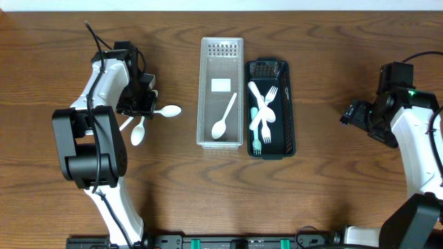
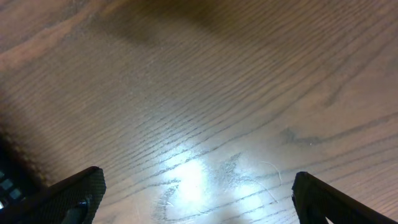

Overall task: Pack container
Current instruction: 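Return the left gripper and grasp another white spoon, then move the spoon right and release it into the clear caddy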

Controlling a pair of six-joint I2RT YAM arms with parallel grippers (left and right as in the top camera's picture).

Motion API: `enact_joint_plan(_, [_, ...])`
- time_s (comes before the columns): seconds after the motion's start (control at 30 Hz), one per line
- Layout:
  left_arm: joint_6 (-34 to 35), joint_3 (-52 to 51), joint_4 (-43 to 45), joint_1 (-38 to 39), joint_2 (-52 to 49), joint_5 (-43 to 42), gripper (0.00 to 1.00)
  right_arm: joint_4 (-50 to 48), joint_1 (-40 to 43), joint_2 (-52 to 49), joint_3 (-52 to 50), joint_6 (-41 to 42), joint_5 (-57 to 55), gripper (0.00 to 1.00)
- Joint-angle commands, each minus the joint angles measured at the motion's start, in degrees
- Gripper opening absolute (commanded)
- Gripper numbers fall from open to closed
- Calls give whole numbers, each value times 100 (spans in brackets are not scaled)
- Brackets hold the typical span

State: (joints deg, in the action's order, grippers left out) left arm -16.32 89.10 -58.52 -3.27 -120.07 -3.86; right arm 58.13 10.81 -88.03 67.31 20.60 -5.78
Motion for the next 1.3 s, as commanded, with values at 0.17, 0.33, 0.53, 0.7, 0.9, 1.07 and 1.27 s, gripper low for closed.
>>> enact_joint_plan(0.17, [72, -490, 315, -31, -48, -195, 52, 66, 37, -22, -35, 59, 22, 99])
enact_joint_plan(0.33, [70, -745, 544, -31, -48, -195, 52, 103, 37, -22, -35, 59, 22, 99])
enact_joint_plan(0.53, [72, -809, 586, -31, -48, -192, 20, 149, 37, -22, -35, 59, 22, 99])
enact_joint_plan(0.7, [74, -780, 398, -31, -46, -195, 6, 170, 37, -22, -35, 59, 22, 99])
enact_joint_plan(0.9, [389, -358, -348, -17, 210, -201, 6, 162, 37, -22, -35, 59, 22, 99])
enact_joint_plan(1.07, [470, 219, -815, -13, 935, -1126, 6, 162, 37, -22, -35, 59, 22, 99])
enact_joint_plan(1.27, [1121, 474, -538, 332, 2332, -2614, 6, 164, 37, -22, -35, 59, 24, 99])
